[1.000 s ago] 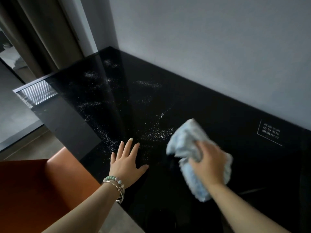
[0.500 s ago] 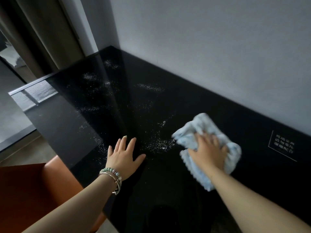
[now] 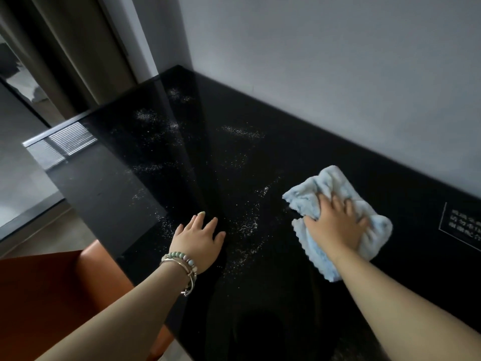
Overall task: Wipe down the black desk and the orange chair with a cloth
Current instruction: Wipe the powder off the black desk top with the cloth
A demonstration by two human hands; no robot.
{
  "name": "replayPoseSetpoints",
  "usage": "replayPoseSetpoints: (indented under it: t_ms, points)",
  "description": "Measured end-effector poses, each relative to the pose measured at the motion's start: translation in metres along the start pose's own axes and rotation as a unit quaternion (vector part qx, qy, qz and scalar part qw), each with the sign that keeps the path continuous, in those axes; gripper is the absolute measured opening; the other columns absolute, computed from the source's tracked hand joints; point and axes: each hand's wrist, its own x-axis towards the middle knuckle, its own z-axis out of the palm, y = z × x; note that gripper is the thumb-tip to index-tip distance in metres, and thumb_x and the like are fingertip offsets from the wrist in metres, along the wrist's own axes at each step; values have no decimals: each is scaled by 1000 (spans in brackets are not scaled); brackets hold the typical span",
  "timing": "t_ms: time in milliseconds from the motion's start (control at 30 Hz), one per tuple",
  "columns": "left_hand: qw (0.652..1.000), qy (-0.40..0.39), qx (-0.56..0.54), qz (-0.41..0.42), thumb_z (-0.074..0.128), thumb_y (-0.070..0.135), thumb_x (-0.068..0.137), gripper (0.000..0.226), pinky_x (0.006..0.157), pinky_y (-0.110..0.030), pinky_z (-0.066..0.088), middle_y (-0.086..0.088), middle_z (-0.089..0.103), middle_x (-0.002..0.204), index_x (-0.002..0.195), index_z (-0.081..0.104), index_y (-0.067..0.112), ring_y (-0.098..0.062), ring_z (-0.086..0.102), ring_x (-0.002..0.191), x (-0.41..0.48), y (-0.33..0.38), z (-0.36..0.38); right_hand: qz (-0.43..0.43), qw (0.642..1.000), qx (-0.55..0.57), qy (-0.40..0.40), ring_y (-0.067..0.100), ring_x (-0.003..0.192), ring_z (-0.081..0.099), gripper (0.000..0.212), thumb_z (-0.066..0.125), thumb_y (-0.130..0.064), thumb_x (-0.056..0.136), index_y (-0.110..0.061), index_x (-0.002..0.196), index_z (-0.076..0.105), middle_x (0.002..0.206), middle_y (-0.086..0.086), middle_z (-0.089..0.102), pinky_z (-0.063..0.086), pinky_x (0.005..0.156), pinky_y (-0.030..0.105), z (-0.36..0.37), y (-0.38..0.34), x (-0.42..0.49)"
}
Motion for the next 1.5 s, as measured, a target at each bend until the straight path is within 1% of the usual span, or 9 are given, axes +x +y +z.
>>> replayPoseSetpoints:
  t_ms: [233, 367, 500, 767, 933, 1033, 1233, 1333, 1500]
  points:
    - [1000, 17, 16, -1, 21, 39, 98, 45, 115, -41, 12, 0, 20, 154, 141, 31, 32, -20, 30, 137, 3, 0, -7, -347, 936, -15, -54, 23, 116, 54, 55, 45, -58, 63, -40, 113, 56, 122, -11, 59, 41, 86, 51, 20, -39, -100]
    - [1000, 1, 13, 3, 20, 38, 99, 46, 115, -45, 8, -1, 16, 155, 143, 27, 31, -22, 25, 139, -1, 0, -9, -198, 975, -60, -75, 19, 140, 15, 65, 37, -63, 79, -45, 139, 23, 152, -10, 21, 17, 105, 54, 13, -16, -36]
    - [1000, -17, -4, 3, 20, 38, 99, 46, 115, -46, 7, 0, 13, 155, 144, 25, 31, -22, 24, 140, -1, -2, -11, -82, 996, 11, -42, 21, 138, 16, 52, 33, -54, 83, -41, 132, 30, 148, -9, 29, 18, 106, 56, 6, -40, -12]
    - [1000, -7, -24, 17, 22, 36, 98, 47, 115, -46, 5, -1, 11, 156, 145, 23, 30, -19, 10, 144, -6, -3, -8, -350, 936, -24, 9, 23, 114, 51, 53, 44, -53, 70, -37, 120, 53, 124, -9, 56, 38, 84, 50, 26, -58, -99]
    - [992, 91, -16, 88, 26, 31, 100, 45, 117, -40, 7, 6, 21, 153, 144, 24, 28, -15, 11, 143, -33, -18, -3, -78, 997, -5, 6, 19, 118, 36, 35, 33, -52, 84, -43, 117, 39, 122, -10, 50, 28, 94, 47, 7, -17, -40]
    - [992, 102, -23, 77, 27, 31, 99, 45, 117, -40, 5, 8, 18, 154, 144, 24, 30, -15, 4, 144, -53, -33, 6, -58, 998, -11, 19, 21, 121, 34, 42, 27, -52, 85, -41, 122, 39, 130, -10, 46, 26, 96, 50, 16, -30, -67]
    - [994, 97, -56, -15, 36, 27, 97, 46, 116, -43, 12, 8, 17, 153, 143, 28, 32, -18, 6, 144, -82, -68, 24, -275, 961, -29, 24, 26, 105, 55, 53, 67, -52, 63, -34, 112, 59, 124, -6, 57, 42, 76, 50, 34, -85, -167]
    - [992, 100, -66, -28, 35, 28, 97, 46, 116, -44, 13, 5, 14, 154, 143, 28, 31, -20, 4, 144, -93, -77, 29, -360, 932, -47, 13, 23, 109, 53, 59, 58, -57, 69, -37, 123, 51, 129, -9, 53, 42, 80, 48, 35, -72, -167]
    - [991, 105, -76, -24, 34, 26, 97, 49, 116, -42, 14, 4, 9, 155, 144, 22, 30, -21, 2, 144, -115, -90, 36, -74, 997, -25, 19, 21, 122, 33, 47, 29, -54, 87, -43, 132, 31, 136, -12, 42, 30, 96, 47, 21, -37, -123]
